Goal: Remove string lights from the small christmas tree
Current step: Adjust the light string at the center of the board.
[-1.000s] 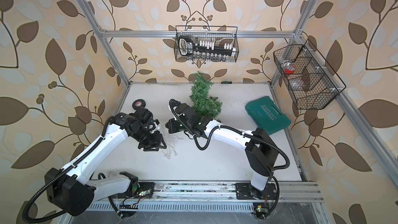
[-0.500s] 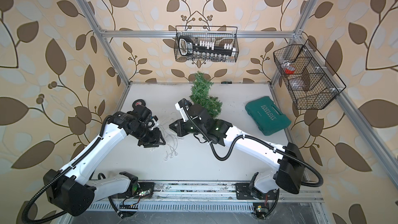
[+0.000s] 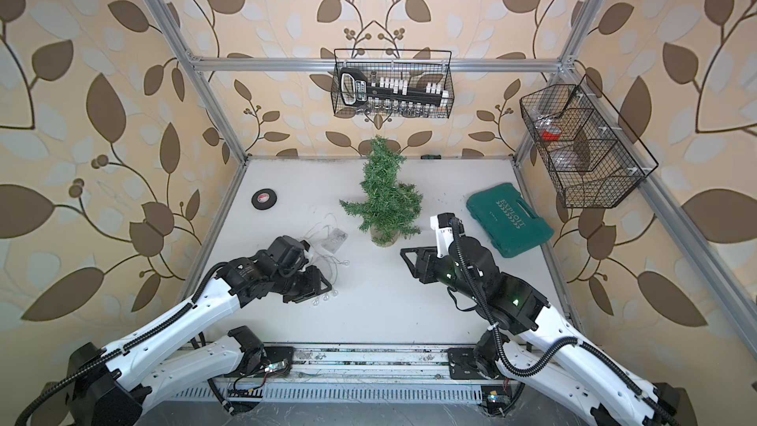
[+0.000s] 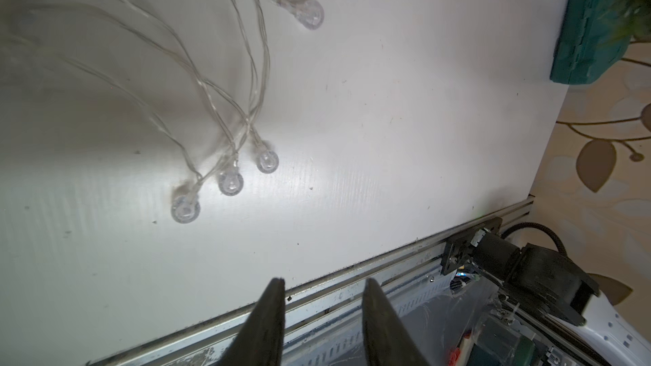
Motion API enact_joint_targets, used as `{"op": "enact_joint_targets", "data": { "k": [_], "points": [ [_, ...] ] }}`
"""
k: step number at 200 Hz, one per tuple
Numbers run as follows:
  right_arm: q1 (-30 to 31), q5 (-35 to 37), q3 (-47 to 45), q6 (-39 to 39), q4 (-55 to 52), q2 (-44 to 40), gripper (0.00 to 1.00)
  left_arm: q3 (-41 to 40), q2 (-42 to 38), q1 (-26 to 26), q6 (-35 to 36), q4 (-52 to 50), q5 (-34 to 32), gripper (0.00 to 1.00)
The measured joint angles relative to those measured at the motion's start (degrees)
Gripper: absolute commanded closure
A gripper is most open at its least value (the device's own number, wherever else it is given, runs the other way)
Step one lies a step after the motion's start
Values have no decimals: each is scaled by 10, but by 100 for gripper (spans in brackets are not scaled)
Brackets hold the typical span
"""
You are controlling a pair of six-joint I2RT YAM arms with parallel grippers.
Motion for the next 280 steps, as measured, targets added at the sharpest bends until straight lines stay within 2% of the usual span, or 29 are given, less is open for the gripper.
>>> {"op": "enact_joint_targets", "data": {
  "k": [35, 69, 111, 142, 172, 228, 252, 280],
  "points": [
    [-47, -7, -41, 20, -50, -10, 45, -20, 83, -62, -43, 97, -27, 62],
    [-56, -12, -42, 22, -72, -12, 44, -23, 158, -66, -49, 152, -30, 61],
    [-60, -18, -42, 30, -77, -15, 44, -23, 223, -55, -43, 168, -30, 61],
    [-63, -19, -42, 32, -78, -16, 44, -24, 247, -6, -30, 178, -10, 61],
    [-66, -20, -42, 32, -79, -15, 44, -18, 264, 70, 0, 189, 24, 61],
    [-73, -22, -33, 24, -90, -8, 45, 80, 364, 217, 78, 163, 68, 61],
    [-77, -22, -27, 18, -98, -8, 45, 114, 386, 250, 103, 135, 63, 61],
    [-82, -21, -25, 12, -103, -11, 45, 134, 386, 262, 110, 93, 53, 62]
  ]
}}
